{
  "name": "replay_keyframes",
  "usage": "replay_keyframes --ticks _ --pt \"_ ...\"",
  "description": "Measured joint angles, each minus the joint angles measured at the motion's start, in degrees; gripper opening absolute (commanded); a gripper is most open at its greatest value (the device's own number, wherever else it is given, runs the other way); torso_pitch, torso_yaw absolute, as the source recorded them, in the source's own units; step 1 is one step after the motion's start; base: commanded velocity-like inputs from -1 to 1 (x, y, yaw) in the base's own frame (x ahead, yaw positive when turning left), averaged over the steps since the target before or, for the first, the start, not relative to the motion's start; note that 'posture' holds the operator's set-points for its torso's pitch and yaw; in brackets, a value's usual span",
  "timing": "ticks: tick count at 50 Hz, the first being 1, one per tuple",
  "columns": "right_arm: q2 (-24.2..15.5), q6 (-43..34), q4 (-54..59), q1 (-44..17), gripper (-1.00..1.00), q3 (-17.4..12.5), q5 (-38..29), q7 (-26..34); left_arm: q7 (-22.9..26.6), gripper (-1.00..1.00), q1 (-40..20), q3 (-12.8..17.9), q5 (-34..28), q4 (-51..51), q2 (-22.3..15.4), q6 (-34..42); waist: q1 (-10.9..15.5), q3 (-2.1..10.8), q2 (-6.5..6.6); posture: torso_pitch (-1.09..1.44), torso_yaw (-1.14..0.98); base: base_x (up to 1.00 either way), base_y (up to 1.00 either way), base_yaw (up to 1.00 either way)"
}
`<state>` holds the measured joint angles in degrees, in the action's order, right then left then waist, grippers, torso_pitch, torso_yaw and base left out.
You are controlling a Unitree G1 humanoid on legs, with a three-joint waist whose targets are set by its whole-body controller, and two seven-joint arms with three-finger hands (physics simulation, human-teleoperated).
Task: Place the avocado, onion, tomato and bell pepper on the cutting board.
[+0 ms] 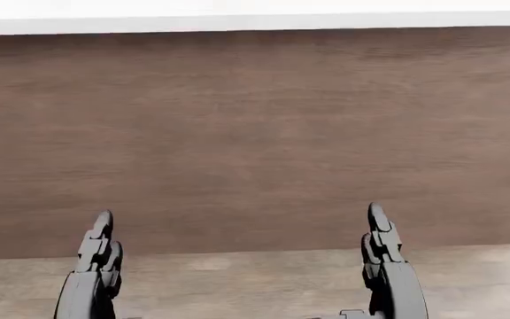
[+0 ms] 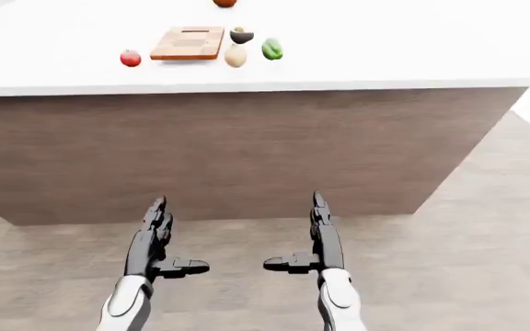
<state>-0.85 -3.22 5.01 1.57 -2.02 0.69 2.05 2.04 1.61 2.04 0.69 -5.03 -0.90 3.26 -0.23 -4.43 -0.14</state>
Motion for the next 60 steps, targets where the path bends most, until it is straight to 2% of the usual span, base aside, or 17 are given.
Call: replay_keyframes --ticks 1,3,5,7,10,20,24,31,37,40,43,45,47,51,54,58,60 --pt "-0.27 -0.19 -2.30 0.58 1.00 0.35 -0.19 0.22 0.11 1.00 -0.26 -0.16 -0.16 1.17 -0.31 0.28 0.02 0.46 -0.19 0.00 0.00 0.00 0.00 0.00" --pt "-0.50 0.39 -8.13 -0.11 1.00 1.03 -1.59 0.41 0.17 1.00 -2.28 0.31 -0.86 4.14 -0.95 0.06 0.14 2.96 -0.18 0.00 0.00 0.00 0.00 0.00" --pt "-0.19 1.72 -9.83 -1.09 1.00 1.19 -2.20 0.37 0.15 1.00 -3.33 0.78 -1.37 4.64 -1.09 -0.63 0.22 2.06 -0.55 0.00 0.00 0.00 0.00 0.00" --pt "-0.66 -0.11 -11.80 -1.72 1.00 1.31 -4.05 0.01 0.35 1.00 -2.83 0.85 -1.66 5.82 -1.17 0.85 0.25 2.90 -0.46 0.00 0.00 0.00 0.00 0.00" --pt "-1.35 -5.24 -15.24 -4.64 1.00 0.46 -5.73 0.29 0.71 1.00 -4.04 1.19 -2.23 9.23 -1.67 5.68 0.40 3.03 -0.35 0.00 0.00 0.00 0.00 0.00" --pt "-5.20 -23.19 -32.26 -18.81 1.00 -3.37 -6.34 4.17 0.75 1.00 -19.14 4.50 -3.62 19.42 -5.58 17.52 0.64 4.28 -0.27 0.00 0.00 0.00 0.00 0.00" --pt "-6.75 -25.86 -33.30 -23.17 1.00 -4.28 -5.42 5.02 0.14 1.00 -27.59 5.78 -3.00 18.34 -8.31 21.44 0.42 4.32 -0.34 0.00 0.00 0.00 0.05 0.00" --pt "-10.83 -30.35 -31.30 -29.64 1.00 -7.35 -4.16 4.90 -0.02 1.00 -33.27 7.03 -1.52 18.32 -12.07 25.05 -0.23 3.32 1.70 0.00 0.00 0.06 0.14 0.00" --pt "-12.05 -31.60 -31.82 -33.95 1.00 -6.42 -2.51 4.86 -1.15 1.00 -33.99 9.18 -1.86 18.08 -14.23 24.99 0.38 2.47 0.41 0.00 0.00 0.14 0.14 0.00" --pt "-12.35 -31.12 -30.40 -35.88 1.00 -5.95 -2.12 4.63 -1.10 1.00 -33.56 9.33 -1.29 20.22 -14.22 26.30 0.41 2.04 -1.94 0.00 0.00 0.18 0.15 0.00" --pt "-12.63 -30.51 -28.74 -36.01 1.00 -6.99 -1.90 3.98 -1.28 1.00 -32.34 8.35 -0.56 20.99 -13.31 25.75 -0.21 1.76 -1.44 0.00 0.00 0.18 0.14 0.00" --pt "-12.54 -30.84 -28.62 -35.34 1.00 -7.31 -2.01 3.25 -1.23 1.00 -31.54 7.86 -0.04 21.21 -13.09 26.35 -0.29 1.93 -2.21 0.00 0.00 0.18 0.14 0.00" --pt "-12.45 -31.31 -29.08 -35.70 1.00 -6.91 -2.03 2.87 -1.16 1.00 -31.35 8.18 0.29 21.27 -13.37 26.91 -0.22 1.99 -1.68 0.00 0.00 0.19 0.15 0.00" --pt "-12.32 -30.65 -30.66 -35.95 1.00 -6.37 -1.54 3.07 -1.61 1.00 -31.86 8.97 0.57 22.10 -13.67 27.59 -0.46 1.28 1.06 0.00 0.00 0.26 0.23 0.00" --pt "-12.58 -31.07 -31.12 -36.23 1.00 -6.56 -1.28 3.10 -1.84 1.00 -32.11 8.66 0.66 22.34 -13.61 26.88 -0.86 2.23 4.55 0.00 0.00 0.27 0.26 0.00" --pt "-11.05 -30.86 -31.56 -34.47 1.00 -5.00 -0.94 3.07 -2.34 1.00 -31.10 9.70 0.42 21.80 -13.90 26.99 0.18 1.52 4.22 0.00 0.00 0.28 0.25 0.00" --pt "-10.99 -30.87 -30.76 -34.35 1.00 -4.85 -0.76 3.16 -2.44 1.00 -31.36 9.62 0.26 21.45 -14.03 27.19 0.22 1.57 3.18 0.00 0.00 0.27 0.25 0.00"
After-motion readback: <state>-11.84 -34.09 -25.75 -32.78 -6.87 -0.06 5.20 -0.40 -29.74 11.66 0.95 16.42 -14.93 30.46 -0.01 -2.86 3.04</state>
